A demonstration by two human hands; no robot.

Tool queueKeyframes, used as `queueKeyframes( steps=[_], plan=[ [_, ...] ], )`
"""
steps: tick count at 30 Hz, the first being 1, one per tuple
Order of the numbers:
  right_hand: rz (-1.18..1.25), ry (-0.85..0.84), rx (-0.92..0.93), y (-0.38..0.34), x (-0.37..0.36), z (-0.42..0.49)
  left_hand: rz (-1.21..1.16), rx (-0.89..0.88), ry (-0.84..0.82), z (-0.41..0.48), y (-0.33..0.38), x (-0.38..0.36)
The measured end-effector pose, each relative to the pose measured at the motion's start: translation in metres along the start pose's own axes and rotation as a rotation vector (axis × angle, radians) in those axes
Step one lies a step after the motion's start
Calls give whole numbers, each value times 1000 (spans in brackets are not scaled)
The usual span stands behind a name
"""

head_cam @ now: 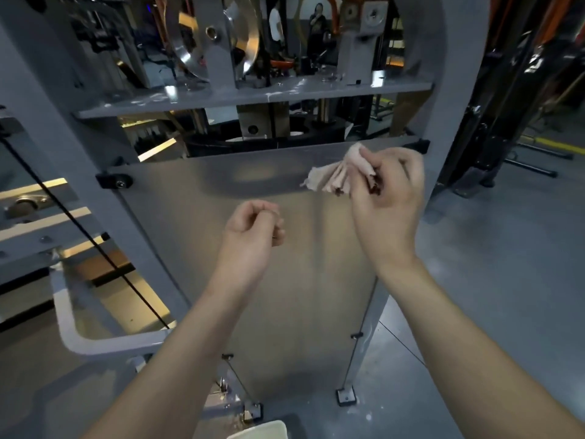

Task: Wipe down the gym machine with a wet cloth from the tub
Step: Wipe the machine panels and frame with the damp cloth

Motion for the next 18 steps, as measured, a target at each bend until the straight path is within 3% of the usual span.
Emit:
queueKeyframes(
  steps=[6, 13, 16, 18],
  plan=[
    [-36, 83, 32, -31, -35, -9, 50, -3, 69, 16, -9, 45],
    [-48, -122, 163, -89, -97, -29, 93, -29, 74, 19, -11, 86],
    [-54, -183, 257, -95, -95, -32, 113, -10, 56, 17, -13, 91],
    [2, -180, 203, -85, -78, -26, 100, -4, 47, 15, -12, 90]
  ],
)
Point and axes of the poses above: each hand's wrist, its own z-axis towards the middle knuckle, its own x-axis out of the back of the hand, y = z × x, the point moved 4 cm from there along z, towards the middle knuckle, and after that the axes turned 3 degrees about z, right-handed, at the moved point
